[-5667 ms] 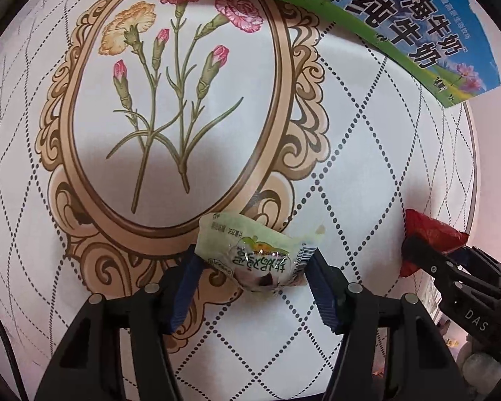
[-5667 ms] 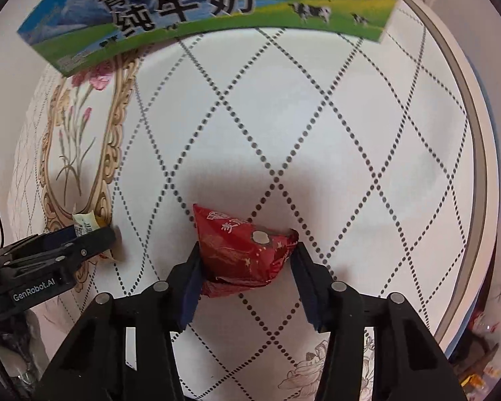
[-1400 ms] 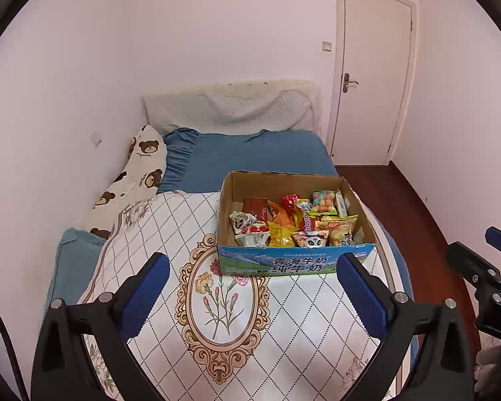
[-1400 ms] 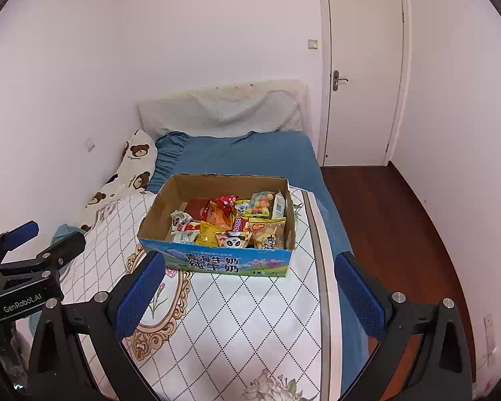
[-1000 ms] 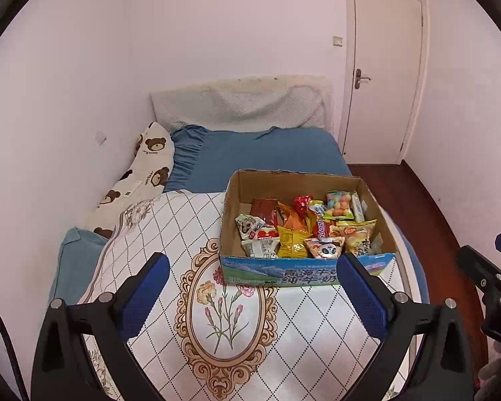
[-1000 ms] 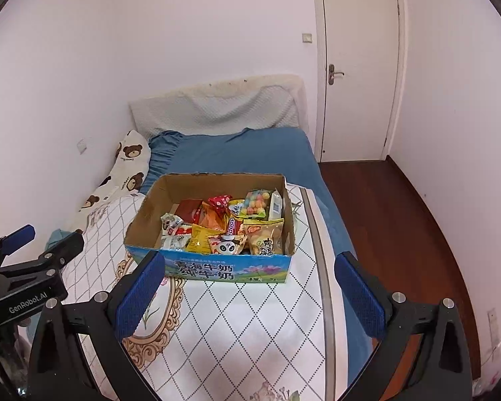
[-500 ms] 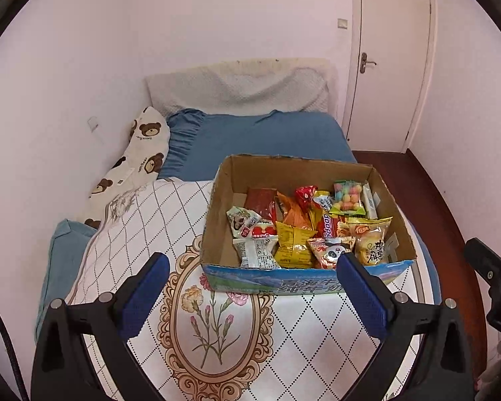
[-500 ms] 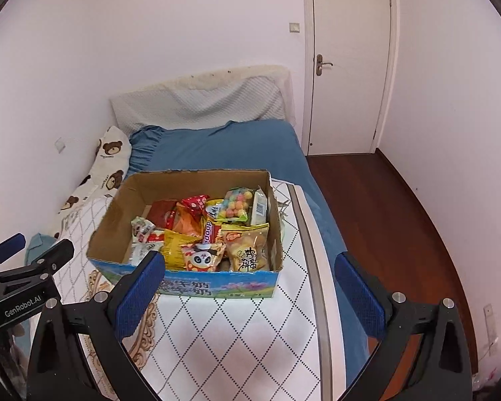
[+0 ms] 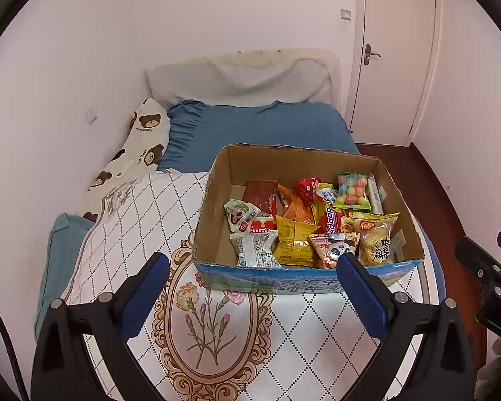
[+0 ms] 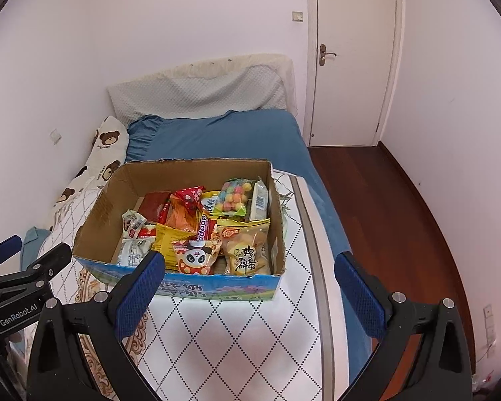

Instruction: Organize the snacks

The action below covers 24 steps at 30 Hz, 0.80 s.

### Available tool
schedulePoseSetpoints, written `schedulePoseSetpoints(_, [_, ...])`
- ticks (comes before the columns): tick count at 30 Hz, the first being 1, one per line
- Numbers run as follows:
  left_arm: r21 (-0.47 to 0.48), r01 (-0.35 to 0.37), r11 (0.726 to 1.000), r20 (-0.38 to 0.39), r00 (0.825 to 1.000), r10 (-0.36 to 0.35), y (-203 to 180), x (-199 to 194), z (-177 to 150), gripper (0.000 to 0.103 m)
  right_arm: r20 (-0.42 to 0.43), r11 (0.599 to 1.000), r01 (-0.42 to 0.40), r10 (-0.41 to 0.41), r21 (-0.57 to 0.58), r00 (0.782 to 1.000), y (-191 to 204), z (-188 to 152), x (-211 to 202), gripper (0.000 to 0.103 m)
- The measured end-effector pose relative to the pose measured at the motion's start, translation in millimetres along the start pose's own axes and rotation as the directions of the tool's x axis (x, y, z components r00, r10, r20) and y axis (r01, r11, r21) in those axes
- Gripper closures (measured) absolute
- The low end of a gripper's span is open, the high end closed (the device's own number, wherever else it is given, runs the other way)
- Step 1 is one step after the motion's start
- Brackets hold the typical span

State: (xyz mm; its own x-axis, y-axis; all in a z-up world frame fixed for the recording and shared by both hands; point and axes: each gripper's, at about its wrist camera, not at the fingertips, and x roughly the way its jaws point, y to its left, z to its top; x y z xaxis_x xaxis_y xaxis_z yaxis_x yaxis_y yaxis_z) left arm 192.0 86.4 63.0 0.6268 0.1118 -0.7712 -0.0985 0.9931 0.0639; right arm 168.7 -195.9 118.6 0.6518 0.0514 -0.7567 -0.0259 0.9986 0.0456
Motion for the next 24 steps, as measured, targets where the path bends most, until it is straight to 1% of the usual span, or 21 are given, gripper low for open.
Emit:
schedulePoseSetpoints(12, [-0.001, 0.002, 1.000, 0.006, 1.000, -0.002, -1.4, 0.6, 0.1, 0.000, -0.015, 1.000, -0.013, 0.013, 0.000, 1.000, -0.4, -2.6, 2.8, 0.000])
schedulePoseSetpoints(15, [0.002, 0.001, 1.000, 0.002, 1.000, -0.001, -1.8, -0.8, -1.6, 0.000, -0.016, 0.999, -0.032, 0.032, 0.001, 0.999, -0.3, -2.9, 2.7, 0.000])
schedulePoseSetpoints(24, [0.004, -0.008, 1.000, 0.008, 1.000, 0.008, -0.4, -6.1, -2.6, 0.000, -0.011, 0.999, -0.033, 0.033, 0.000, 0.999, 1.3, -4.1, 1.0, 0.000])
